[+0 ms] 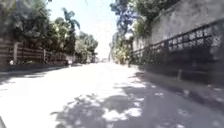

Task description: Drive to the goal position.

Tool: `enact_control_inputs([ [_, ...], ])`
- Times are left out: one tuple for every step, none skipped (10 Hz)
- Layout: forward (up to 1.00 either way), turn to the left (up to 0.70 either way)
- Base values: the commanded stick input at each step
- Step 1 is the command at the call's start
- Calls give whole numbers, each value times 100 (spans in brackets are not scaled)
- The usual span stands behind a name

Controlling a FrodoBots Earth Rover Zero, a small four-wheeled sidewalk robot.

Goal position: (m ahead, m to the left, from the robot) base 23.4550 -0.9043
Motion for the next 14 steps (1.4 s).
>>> enact_control_inputs([
  [100,1],
  [100,0],
  [100,1],
  [100,2],
  [100,4],
  [100,26],
  [100,25],
  [100,10],
  [100,1],
  [100,0],
  [100,0],
  [100,0],
  [100,0],
  [100,2],
])
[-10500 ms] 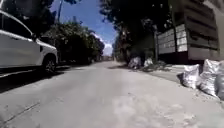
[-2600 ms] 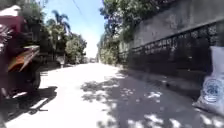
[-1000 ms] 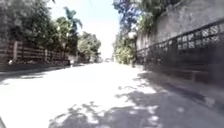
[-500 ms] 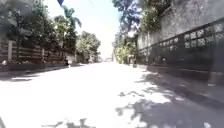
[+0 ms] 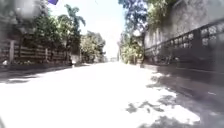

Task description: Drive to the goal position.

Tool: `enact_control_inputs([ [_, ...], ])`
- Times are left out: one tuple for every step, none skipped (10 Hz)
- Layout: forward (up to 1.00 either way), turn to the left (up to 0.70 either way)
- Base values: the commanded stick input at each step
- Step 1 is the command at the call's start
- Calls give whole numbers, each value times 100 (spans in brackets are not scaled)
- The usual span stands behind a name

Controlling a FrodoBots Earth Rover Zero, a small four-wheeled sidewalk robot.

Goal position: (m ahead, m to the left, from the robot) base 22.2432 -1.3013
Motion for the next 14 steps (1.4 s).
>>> enact_control_inputs([
  [100,2],
  [100,1],
  [100,0],
  [100,0],
  [100,0],
  [100,0],
  [100,0],
  [100,0],
  [100,0],
  [100,0],
  [100,0],
  [100,0],
  [100,0],
  [100,0],
])
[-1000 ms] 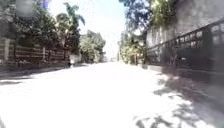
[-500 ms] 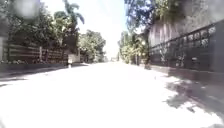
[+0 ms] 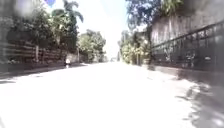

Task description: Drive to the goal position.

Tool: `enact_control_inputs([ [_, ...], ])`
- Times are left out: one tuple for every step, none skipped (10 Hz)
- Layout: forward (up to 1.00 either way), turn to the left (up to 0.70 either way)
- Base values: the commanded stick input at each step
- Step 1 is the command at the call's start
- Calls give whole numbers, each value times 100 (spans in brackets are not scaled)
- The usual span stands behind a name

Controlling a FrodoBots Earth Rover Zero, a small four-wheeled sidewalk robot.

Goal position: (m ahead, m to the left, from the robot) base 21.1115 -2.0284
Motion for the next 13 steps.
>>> enact_control_inputs([
  [100,0],
  [100,0],
  [100,0],
  [100,0],
  [100,0],
  [100,0],
  [100,0],
  [100,0],
  [100,0],
  [100,0],
  [100,0],
  [100,0],
  [100,0],
])
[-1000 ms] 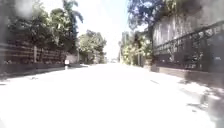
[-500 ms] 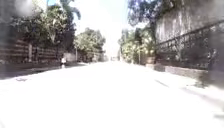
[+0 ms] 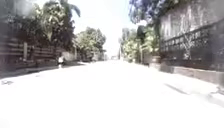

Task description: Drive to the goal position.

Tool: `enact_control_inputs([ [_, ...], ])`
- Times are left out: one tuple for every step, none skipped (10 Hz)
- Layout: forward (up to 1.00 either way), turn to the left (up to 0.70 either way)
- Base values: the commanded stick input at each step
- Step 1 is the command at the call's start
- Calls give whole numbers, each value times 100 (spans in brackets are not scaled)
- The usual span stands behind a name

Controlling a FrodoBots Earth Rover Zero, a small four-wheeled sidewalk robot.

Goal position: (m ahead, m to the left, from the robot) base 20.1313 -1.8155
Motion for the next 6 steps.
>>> enact_control_inputs([
  [100,0],
  [100,0],
  [100,0],
  [100,0],
  [100,0],
  [100,0],
])
